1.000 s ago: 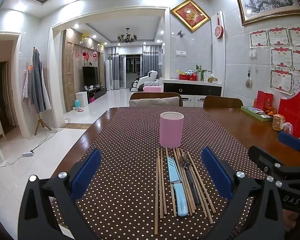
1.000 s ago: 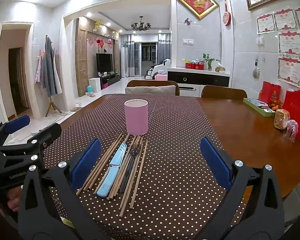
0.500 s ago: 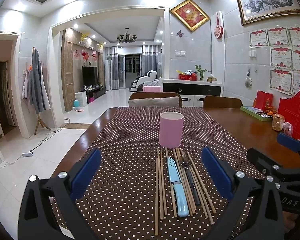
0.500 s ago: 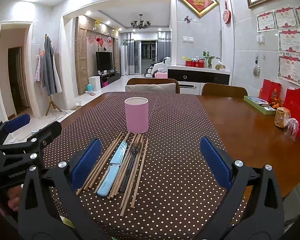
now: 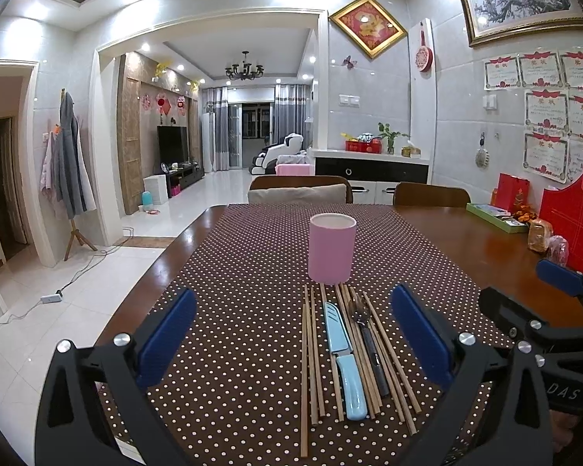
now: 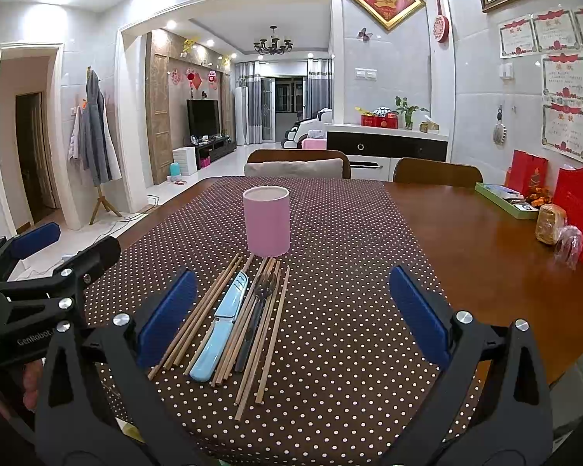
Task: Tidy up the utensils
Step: 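Grasp a wooden chopstick with the right tool while the left tool grasps another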
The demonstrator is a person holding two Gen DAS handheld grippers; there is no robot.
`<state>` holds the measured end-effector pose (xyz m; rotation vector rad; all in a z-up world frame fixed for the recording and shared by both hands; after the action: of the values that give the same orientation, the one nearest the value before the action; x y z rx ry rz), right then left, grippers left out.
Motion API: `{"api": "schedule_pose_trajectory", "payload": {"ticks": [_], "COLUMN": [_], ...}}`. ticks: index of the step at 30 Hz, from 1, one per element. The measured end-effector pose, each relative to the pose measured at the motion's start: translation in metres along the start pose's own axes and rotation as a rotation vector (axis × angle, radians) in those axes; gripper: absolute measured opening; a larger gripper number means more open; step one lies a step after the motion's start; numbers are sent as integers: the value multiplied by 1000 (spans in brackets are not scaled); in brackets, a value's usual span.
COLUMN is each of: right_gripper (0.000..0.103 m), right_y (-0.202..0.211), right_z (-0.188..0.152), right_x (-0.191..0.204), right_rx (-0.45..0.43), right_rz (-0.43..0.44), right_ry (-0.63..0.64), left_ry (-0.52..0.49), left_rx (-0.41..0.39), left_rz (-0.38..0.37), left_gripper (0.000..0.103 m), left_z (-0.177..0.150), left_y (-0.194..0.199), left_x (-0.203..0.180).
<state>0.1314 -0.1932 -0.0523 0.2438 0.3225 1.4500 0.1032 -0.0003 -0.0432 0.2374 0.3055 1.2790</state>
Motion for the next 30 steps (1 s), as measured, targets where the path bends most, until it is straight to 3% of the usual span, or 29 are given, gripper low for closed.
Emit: {"api": "schedule_pose_trajectory", "payload": {"ticks": [14,30], "right_gripper": [97,97], "right_y": [-42,-157], "right_z": [-17,-63], "right_x": [9,14], "right_rx": [133,414], "right_rz": [31,-41], "right_ry": [-21,72], "left_ry": [22,76], "left_rx": [125,343], "left_rz": [17,28], "left_gripper": [98,98], "left_z": [-15,-49], "left_y": [-38,-127], "left_x": [17,55]}}
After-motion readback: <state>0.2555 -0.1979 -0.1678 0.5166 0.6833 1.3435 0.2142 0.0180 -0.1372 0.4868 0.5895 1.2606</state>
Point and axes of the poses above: each gripper's, at about its wrist camera, not at the fingertips, and y roughly against the way its jaws point, x to its left, z to its top, the point moved 9 cm from there along -y, roughly the way its jaws point, and after that the axes turned 14 degrees about -z, right-handed, at the moved point
